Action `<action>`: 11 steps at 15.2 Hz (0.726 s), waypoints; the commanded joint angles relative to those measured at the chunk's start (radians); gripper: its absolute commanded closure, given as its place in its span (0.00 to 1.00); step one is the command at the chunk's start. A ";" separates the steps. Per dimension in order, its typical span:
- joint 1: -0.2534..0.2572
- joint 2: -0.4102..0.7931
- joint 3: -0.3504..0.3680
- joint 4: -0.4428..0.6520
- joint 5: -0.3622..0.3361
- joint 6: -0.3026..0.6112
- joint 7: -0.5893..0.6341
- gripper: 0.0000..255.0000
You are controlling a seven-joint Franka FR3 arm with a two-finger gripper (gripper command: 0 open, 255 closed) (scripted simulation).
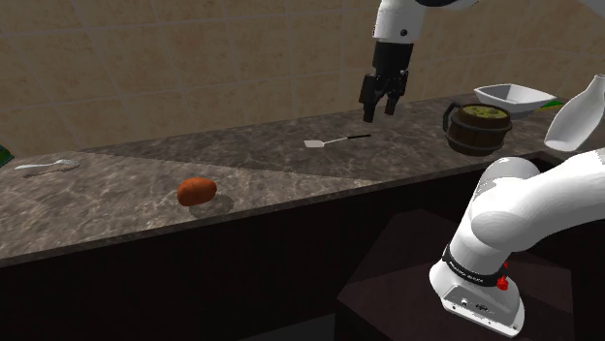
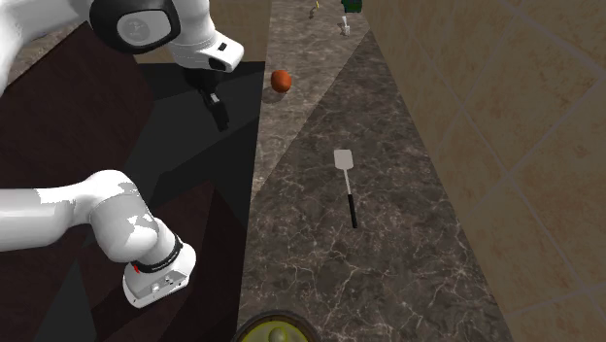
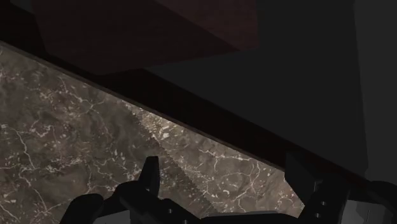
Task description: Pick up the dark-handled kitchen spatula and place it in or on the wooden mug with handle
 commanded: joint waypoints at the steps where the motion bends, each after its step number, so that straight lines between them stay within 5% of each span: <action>1: 0.000 0.000 0.000 0.000 0.000 0.000 0.000 0.00; 11: 0.043 0.187 -0.221 -0.022 -0.176 0.175 -0.461 0.00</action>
